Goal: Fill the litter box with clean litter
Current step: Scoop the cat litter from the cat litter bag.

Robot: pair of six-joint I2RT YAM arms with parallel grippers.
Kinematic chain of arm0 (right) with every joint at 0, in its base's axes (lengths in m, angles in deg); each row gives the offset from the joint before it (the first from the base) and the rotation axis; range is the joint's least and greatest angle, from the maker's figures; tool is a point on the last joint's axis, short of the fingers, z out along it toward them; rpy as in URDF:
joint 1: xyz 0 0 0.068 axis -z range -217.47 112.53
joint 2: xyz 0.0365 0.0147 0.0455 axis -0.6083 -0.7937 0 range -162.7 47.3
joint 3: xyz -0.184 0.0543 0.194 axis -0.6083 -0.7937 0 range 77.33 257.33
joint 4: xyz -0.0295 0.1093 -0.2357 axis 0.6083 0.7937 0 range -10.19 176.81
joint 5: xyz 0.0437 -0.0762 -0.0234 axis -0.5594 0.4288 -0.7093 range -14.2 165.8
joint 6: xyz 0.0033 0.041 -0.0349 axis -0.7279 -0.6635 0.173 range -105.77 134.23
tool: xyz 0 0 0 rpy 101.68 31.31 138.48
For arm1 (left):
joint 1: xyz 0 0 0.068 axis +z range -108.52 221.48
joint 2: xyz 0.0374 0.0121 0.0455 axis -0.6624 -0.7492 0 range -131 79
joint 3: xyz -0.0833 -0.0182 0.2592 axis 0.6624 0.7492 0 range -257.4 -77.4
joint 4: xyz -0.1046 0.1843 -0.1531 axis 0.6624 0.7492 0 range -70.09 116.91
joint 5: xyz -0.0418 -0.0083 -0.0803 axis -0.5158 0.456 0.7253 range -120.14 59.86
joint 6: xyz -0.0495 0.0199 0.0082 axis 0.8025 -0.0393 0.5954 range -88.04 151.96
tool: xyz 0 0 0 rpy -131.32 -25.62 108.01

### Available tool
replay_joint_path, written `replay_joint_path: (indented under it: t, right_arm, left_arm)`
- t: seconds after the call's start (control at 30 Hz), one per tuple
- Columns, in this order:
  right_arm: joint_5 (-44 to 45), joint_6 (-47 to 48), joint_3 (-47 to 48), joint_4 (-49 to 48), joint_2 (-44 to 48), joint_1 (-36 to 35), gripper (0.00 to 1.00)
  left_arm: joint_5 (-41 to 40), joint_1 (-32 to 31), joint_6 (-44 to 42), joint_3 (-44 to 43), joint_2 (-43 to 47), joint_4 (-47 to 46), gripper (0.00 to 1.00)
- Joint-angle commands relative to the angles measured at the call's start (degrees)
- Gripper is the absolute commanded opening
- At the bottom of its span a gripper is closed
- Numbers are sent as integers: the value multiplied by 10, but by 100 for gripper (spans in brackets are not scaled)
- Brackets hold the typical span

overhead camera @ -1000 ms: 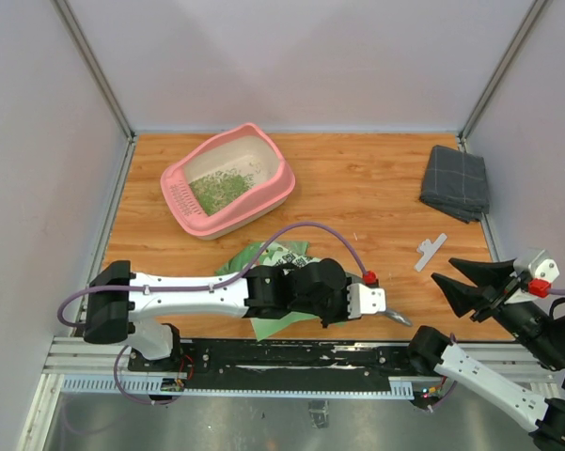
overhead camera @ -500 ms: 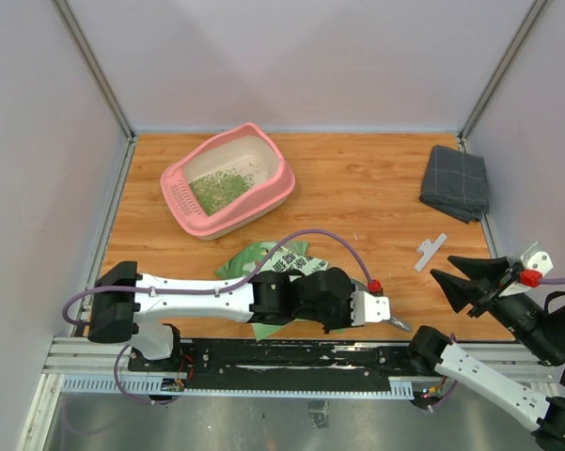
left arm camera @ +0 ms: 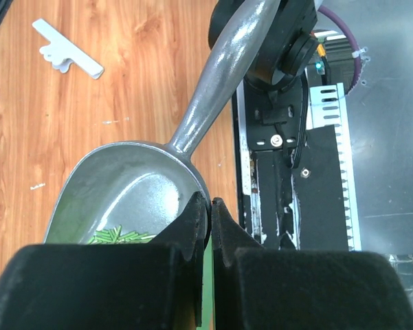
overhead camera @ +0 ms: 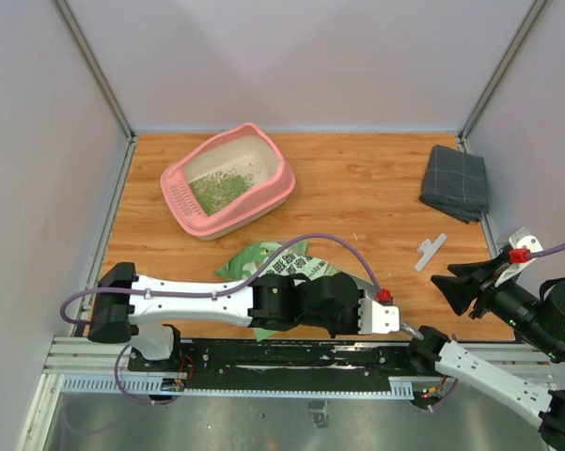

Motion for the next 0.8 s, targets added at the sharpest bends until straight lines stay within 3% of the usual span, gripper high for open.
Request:
replay_joint_path:
  t: [0.0,0.33,0.77]
  right_arm:
    - [-7,-57,23,61,-20,8,45]
    - [-31,-97,-36,51,-17,7,46]
    - [-168,-75,-73,15,-44,8,54]
  left_arm:
    - [-11,-12,-22,-32,-12,-9,0]
    - [-14,-12,-23,-42,-11,5,0]
    - [-76,-11,-38,-10,64,66,0]
